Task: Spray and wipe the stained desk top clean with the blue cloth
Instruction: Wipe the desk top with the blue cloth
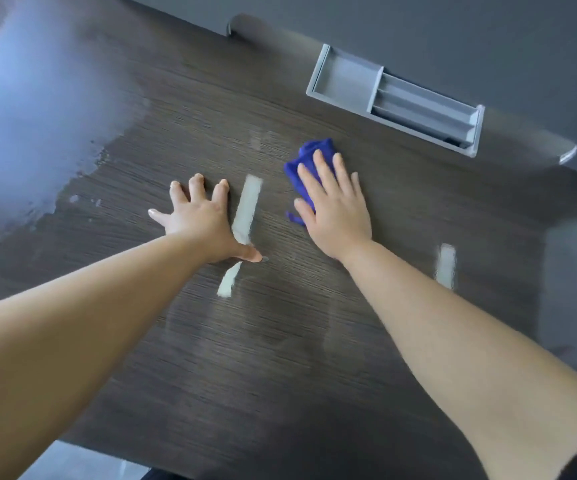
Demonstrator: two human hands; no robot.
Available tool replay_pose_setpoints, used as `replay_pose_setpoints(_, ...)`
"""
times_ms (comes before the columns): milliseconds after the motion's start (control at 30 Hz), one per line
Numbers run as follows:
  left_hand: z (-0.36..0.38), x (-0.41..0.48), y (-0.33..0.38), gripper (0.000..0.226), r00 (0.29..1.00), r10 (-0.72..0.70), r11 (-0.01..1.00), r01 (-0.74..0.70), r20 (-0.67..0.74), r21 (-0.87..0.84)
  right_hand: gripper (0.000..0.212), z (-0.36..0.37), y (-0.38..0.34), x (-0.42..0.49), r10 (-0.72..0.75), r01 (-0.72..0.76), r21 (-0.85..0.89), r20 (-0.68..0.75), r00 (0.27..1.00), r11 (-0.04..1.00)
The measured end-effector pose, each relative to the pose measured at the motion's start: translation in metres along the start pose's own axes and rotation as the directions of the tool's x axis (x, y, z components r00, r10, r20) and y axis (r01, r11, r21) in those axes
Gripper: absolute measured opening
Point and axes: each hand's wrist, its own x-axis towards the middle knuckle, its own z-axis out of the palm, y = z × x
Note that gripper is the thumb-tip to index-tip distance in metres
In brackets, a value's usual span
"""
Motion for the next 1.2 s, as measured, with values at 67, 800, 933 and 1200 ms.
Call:
replay_pose_setpoints(67, 0.001, 0.001, 0.001, 0.133, 1.0, 0.003, 1.0, -0.003, -0.001, 0.004, 0.052, -0.002, 0.033, -0.015, -0.254, 0.254, 0.001, 0.027, 0.967, 0.967)
replay_pose_setpoints(800, -0.001, 0.006, 0.003, 0.134, 0.998, -0.002, 1.0, 0.002, 0.055, -0.006, 0.051, -0.012, 0.052, 0.045, 0.223, -0.224, 0.004, -0.095, 0.97, 0.975)
replay_pose_setpoints(933, -0.002, 0.004, 0.003, 0.134, 0.998, -0.003, 1.0, 0.004, 0.056, -0.008, 0.056, -0.009, -0.019, 0.08, 0.406, -0.403, 0.056, -0.06, 0.912, 0.913)
replay_pose_setpoints(1200, 0.0, 0.004, 0.002, 0.134, 1.0, -0.006, 0.999, 0.007, 0.03, -0.034, 0.051, -0.003, 0.023, 0.021, -0.355, 0.355, -0.071, 0.007, 0.935, 0.932)
